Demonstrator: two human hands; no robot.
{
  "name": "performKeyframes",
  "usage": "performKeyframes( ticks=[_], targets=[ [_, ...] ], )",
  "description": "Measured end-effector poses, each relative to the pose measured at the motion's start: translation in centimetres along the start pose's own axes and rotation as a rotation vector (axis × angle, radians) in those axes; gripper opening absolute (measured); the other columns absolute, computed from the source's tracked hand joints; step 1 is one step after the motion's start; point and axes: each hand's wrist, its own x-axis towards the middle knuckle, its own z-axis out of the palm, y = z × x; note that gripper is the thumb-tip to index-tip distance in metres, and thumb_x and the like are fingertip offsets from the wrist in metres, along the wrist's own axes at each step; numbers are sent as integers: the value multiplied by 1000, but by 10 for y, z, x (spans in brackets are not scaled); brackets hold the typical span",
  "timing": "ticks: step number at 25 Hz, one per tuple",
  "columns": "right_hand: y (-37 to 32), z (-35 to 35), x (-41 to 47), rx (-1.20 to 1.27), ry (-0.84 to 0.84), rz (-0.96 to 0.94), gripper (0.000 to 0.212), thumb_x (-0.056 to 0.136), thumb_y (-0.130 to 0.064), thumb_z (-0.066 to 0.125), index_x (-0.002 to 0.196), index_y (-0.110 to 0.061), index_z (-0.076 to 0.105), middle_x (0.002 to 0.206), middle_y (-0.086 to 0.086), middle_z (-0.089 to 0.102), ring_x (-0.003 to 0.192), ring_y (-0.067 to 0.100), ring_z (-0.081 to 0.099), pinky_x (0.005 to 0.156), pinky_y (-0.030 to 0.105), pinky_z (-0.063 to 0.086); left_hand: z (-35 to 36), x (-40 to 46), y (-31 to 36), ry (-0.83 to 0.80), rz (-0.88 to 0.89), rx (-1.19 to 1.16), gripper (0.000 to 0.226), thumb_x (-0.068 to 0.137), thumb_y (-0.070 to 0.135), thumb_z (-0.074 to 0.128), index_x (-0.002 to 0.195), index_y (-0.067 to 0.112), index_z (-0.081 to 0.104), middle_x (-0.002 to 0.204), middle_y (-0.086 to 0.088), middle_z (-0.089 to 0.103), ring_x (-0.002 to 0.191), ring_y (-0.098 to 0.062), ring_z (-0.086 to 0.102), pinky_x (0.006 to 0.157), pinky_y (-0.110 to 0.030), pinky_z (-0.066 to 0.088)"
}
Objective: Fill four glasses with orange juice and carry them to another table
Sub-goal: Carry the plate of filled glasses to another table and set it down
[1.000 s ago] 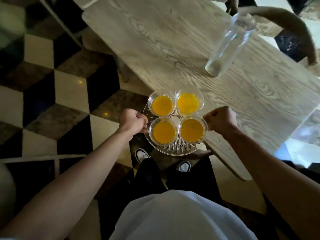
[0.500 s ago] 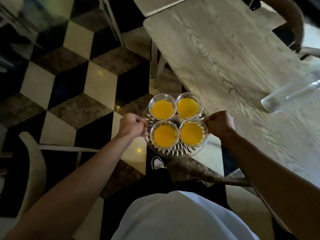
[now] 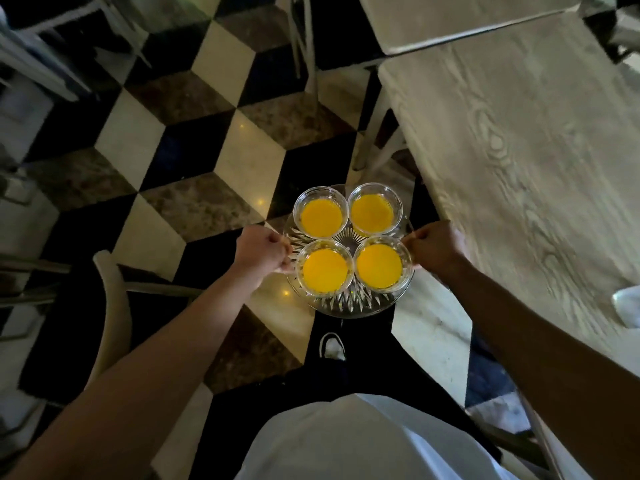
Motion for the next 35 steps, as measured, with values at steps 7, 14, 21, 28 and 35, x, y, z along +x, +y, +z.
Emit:
performKeyframes(
  ticks=[7,14,21,28,35],
  targets=[
    [-91,23,77,-115,-87,-136,28,87,-17,73,59,-22,72,33,-18,53,33,-11,53,30,4,28,-36,67,46,57,-135,-188,23,99,-20,47,91,-15,68,67,-15,68,56,-22,65,43,-34,61],
    [-196,29,167,-208,-164,-244,23,86,-11,75,67,-25,73,44,-20,57,41,-21,51,32,3,31,-71,136,104,195,-143,-171,27,93,-18,52,82,-6,74,79,-18,78,69,-27,78,62,-44,68],
    [-280,41,243,-201,-187,-250,20,89,-5,71,74,-18,76,59,-8,69,42,-4,64,36,12,45,-104,210,165,249,-127,-192,24,92,-20,54,81,-8,72,74,-18,75,57,-23,77,51,-32,63],
    [-360,83,298,-172,-165,-216,19,89,-9,74,73,-19,74,62,-5,71,44,-1,66,37,13,46,-157,306,203,210,-109,-188,23,92,-19,50,89,-12,71,78,-19,76,48,-16,74,49,-29,62],
    [-450,122,340,-147,-108,-155,20,87,-10,74,72,-23,76,62,-9,67,43,-13,59,32,7,37,-227,401,255,173,-84,-114,30,92,-15,56,74,-1,75,71,-15,77,50,-17,74,54,-34,65]
  ],
)
